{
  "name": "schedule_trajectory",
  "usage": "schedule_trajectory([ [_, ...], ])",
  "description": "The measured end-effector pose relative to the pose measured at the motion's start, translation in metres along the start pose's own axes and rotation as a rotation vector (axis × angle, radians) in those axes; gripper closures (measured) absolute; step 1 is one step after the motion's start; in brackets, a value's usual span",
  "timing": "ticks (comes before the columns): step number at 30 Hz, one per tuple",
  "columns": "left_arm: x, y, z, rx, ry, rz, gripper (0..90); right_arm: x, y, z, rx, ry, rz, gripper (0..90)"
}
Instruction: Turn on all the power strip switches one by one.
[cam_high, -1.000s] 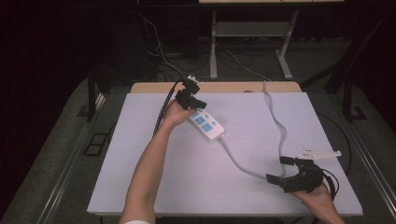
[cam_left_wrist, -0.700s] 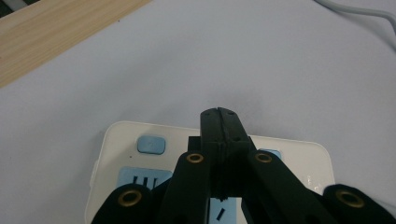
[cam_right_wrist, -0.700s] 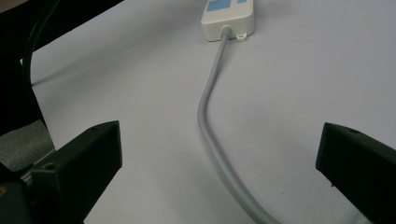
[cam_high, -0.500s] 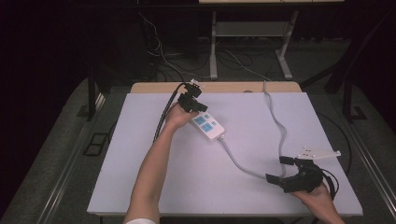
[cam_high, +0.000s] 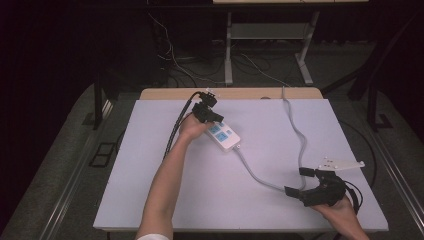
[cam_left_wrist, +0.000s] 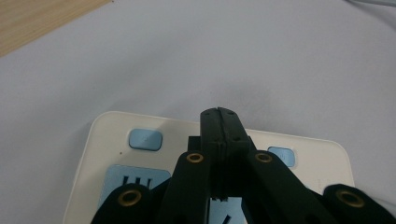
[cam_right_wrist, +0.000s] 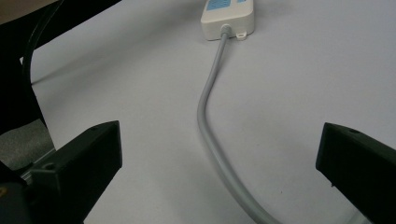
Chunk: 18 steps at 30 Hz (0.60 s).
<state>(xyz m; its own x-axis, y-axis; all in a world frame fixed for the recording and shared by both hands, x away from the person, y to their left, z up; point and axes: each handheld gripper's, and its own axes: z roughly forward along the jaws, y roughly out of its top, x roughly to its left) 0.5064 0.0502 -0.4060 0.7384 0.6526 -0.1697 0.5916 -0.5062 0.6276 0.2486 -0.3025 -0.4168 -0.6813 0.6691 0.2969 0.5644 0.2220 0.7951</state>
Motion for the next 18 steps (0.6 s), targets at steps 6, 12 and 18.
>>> schedule_trajectory([
  [6,0.0001,-0.0046,0.0032,-0.005,-0.001,-0.019,89.7,0.0001,0.0001,0.0012,0.009,-0.001,-0.001,0.3],
  [12,-0.0004,-0.0057,0.0054,-0.016,-0.019,-0.032,89.7,-0.0002,0.0001,0.0011,0.009,-0.002,-0.002,0.3],
  [18,-0.0005,-0.0065,0.0062,-0.017,-0.016,-0.028,89.7,-0.0002,0.0002,0.0007,0.007,-0.003,-0.004,0.4],
])
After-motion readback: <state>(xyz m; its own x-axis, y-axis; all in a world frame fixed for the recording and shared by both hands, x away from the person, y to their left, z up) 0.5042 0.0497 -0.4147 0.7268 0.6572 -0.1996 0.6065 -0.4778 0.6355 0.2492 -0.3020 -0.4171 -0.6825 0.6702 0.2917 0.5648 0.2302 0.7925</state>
